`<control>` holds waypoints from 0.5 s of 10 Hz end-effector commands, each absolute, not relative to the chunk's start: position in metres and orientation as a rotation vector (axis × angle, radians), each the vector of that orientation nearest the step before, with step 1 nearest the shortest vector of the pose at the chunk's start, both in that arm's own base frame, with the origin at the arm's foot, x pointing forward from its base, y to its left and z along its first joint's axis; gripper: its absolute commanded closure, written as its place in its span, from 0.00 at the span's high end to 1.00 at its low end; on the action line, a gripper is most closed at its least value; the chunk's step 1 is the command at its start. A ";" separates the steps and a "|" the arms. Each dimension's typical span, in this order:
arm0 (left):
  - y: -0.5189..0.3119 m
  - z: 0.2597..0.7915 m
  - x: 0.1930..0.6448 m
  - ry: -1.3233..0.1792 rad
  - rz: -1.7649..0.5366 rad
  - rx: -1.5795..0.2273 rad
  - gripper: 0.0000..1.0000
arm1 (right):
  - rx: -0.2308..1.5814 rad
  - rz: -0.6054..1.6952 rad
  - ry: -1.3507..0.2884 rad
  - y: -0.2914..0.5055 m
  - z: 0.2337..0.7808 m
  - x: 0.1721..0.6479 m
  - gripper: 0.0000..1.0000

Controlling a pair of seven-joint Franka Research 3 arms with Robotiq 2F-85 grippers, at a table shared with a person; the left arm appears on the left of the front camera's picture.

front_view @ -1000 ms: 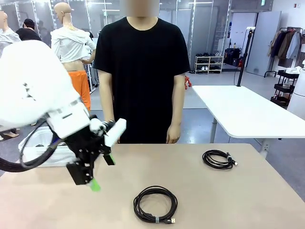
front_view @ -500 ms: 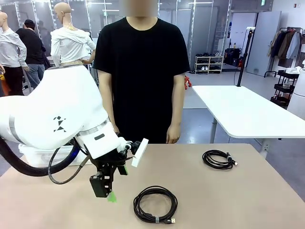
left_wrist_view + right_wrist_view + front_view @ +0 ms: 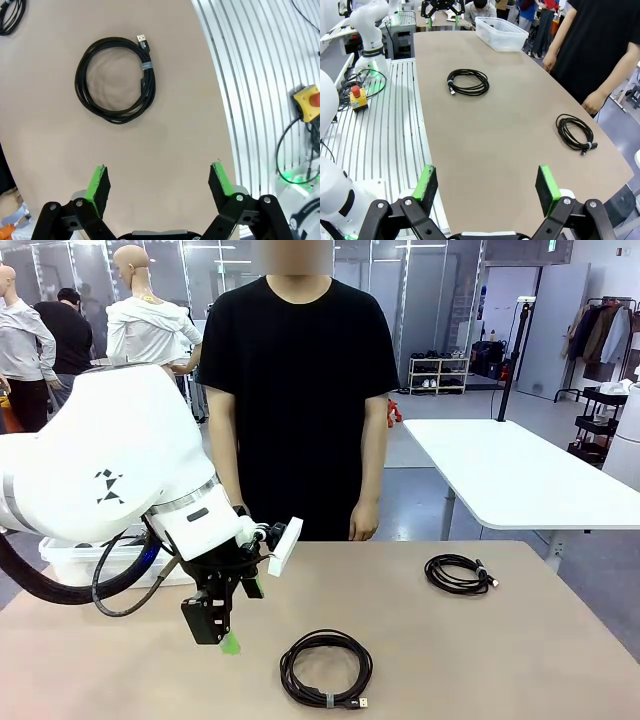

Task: Organize and store the cables.
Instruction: Place the USB Extension Cable into the Organizing box.

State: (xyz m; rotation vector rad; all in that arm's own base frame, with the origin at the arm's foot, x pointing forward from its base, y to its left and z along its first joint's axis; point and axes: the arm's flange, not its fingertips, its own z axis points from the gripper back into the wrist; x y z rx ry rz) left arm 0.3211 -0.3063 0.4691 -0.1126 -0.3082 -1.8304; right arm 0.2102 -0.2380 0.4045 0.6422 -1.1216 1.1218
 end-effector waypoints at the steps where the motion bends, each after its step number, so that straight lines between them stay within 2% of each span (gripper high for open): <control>1: -0.348 0.468 0.321 -0.265 -1.742 -0.093 1.00 | 0.635 1.130 -1.144 -0.238 0.405 0.211 1.00; 2: -0.373 0.464 0.322 -0.273 -1.709 -0.165 1.00 | 0.635 1.130 -1.144 -0.238 0.405 0.211 1.00; 5: -0.414 0.426 0.327 -0.173 -1.566 -0.088 1.00 | 0.635 1.130 -1.144 -0.238 0.405 0.211 1.00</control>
